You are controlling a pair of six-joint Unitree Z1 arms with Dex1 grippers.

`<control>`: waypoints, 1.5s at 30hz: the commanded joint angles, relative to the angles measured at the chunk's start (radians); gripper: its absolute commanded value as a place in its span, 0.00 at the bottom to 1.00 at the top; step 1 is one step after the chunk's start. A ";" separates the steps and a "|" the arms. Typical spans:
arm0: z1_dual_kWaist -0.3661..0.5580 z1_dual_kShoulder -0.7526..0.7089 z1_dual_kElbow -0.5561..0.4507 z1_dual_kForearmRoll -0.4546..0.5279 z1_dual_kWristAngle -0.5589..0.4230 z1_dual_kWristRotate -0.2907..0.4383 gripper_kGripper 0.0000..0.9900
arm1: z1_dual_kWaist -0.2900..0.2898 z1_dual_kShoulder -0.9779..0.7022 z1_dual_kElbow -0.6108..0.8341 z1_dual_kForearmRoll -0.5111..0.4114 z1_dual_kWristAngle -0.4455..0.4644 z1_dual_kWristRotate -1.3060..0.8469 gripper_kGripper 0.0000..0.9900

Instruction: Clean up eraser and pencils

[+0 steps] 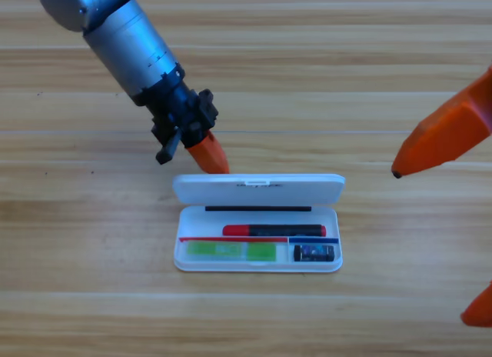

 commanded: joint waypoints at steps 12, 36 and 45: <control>-0.068 -0.003 0.141 -0.097 -0.001 0.018 0.00 | 0.000 0.008 0.040 -0.029 0.036 0.002 1.00; -0.098 0.013 0.257 -0.200 0.027 0.028 0.00 | 0.000 0.021 0.042 -0.031 0.051 0.002 1.00; -0.104 0.013 0.306 -0.245 0.034 0.026 0.00 | 0.000 0.028 0.043 -0.031 0.052 0.002 1.00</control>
